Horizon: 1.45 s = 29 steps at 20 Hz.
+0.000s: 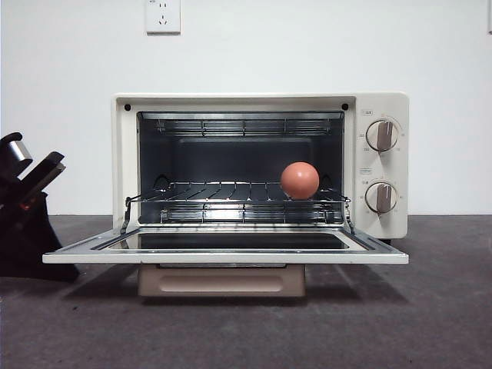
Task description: Eggoven
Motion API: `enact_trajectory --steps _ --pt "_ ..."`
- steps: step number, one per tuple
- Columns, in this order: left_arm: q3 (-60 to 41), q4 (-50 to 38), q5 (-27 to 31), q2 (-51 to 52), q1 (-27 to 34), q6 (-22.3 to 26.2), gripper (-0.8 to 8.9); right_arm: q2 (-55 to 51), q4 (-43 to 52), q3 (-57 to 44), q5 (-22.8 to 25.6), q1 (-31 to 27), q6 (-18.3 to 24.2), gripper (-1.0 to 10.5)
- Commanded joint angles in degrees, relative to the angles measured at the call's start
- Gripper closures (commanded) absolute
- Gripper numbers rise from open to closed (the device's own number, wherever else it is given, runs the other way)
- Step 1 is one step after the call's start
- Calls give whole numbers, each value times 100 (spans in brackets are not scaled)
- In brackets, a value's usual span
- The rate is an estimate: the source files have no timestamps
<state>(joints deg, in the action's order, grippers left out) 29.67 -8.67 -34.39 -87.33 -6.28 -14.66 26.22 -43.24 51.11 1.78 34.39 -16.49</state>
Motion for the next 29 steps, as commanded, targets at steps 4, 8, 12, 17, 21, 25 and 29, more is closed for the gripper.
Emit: enact_trajectory --steps 4,8,12,17,21,25,29 --pt "4 -302 -605 -339 -17 -162 808 17 31 76 129 35 -4 605" --pt "4 -439 -1200 -339 -15 -297 808 17 33 76 129 35 -9 605" --pt "4 -933 -1860 -339 -11 -750 808 17 31 76 127 35 -48 605" --pt "7 -2439 -2079 -339 -9 -1952 808 17 31 76 127 35 -101 605" --pt "59 -3790 -1965 -339 22 -2817 807 17 28 76 125 35 -109 605" --pt "153 -4435 -1440 -339 79 -3200 807 17 -26 76 125 35 -109 605" --pt "190 -4518 -1434 -293 81 -3285 807 17 -96 76 127 35 -107 605"
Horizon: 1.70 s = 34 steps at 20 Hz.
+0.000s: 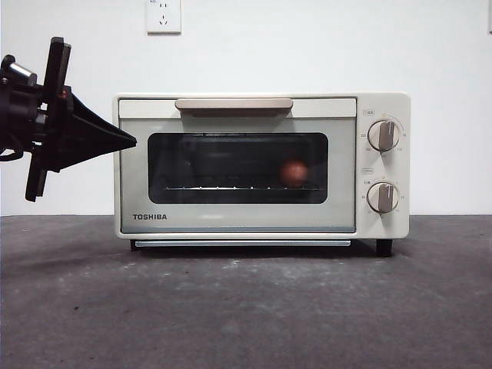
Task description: Eggoven
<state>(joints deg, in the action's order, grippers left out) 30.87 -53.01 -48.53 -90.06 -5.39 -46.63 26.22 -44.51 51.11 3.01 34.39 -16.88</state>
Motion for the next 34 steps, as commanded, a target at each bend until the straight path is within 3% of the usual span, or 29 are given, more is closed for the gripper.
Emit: enact_trajectory --steps 1,9,12,19,23,27,34 --pt "70 -63 -20 31 -11 -101 807 20 31 76 4 35 -68 605" --pt "70 903 111 949 -142 166 806 28 -28 74 0 35 -68 618" --pt "70 1821 376 1578 -223 632 806 28 -66 74 0 35 -59 618" --pt "70 4468 1692 3381 -570 2015 806 28 160 -103 2 35 201 640" --pt "74 5427 2430 4323 -780 2509 806 -42 953 -754 -50 37 219 641" --pt "83 6096 2994 5108 -918 2686 806 -61 2201 -1652 -564 37 221 674" --pt "85 7020 3453 6067 -981 2924 806 -39 4092 -2677 -662 35 258 946"
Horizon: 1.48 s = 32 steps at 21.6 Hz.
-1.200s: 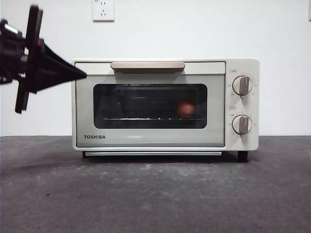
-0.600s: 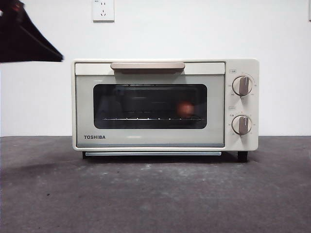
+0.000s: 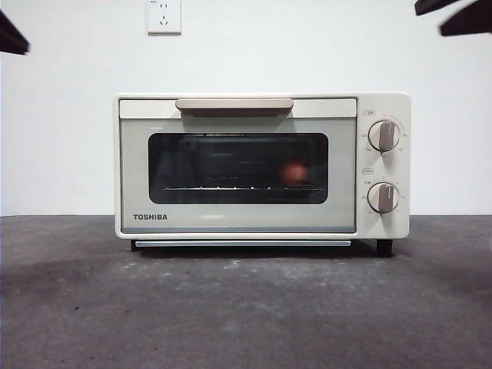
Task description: Eggoven
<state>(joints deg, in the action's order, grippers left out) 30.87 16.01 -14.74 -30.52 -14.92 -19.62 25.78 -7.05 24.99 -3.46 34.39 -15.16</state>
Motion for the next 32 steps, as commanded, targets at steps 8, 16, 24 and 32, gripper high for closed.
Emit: enact_trajectory --steps 8,16,24,32 --pt "85 240 85 400 -28 262 806 -7 402 -142 20 35 216 943" --pt "85 238 83 398 -28 245 806 -11 431 -140 50 35 214 943" --pt "85 234 83 398 -28 247 806 -11 448 -140 50 35 216 943" --pt "76 201 396 514 39 953 806 -11 448 -140 50 35 214 943"
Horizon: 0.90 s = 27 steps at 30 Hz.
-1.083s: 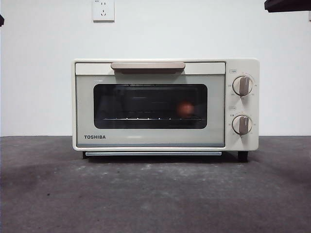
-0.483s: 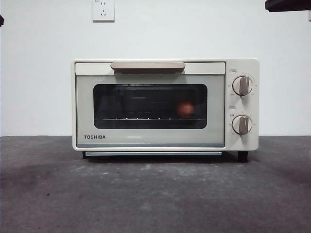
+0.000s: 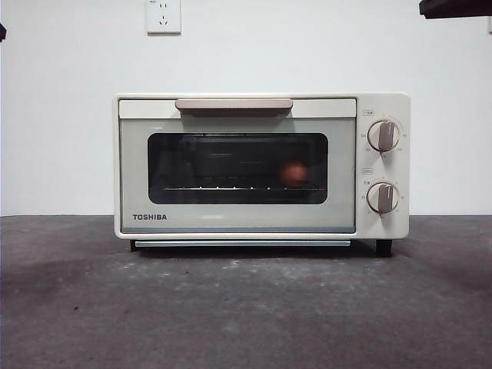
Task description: Eggoven
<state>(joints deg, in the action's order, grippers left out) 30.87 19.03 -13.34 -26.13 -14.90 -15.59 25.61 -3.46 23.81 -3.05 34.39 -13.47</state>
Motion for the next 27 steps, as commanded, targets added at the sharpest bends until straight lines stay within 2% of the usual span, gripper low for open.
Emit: enact_trajectory --steps 1,4,11,16,27 --pt "63 -107 516 131 98 671 806 7 90 -22 9 35 46 943" --pt "-90 -179 988 361 356 1008 806 7 90 -22 9 35 48 943" --pt "-1213 -1386 1025 1325 1117 1478 806 7 87 -22 9 35 48 943" --pt "-2017 -1718 1025 1943 1329 1475 806 7 92 -22 9 35 48 943" --pt "-2986 -1506 1027 2562 1351 1438 806 7 90 -22 9 35 48 943"
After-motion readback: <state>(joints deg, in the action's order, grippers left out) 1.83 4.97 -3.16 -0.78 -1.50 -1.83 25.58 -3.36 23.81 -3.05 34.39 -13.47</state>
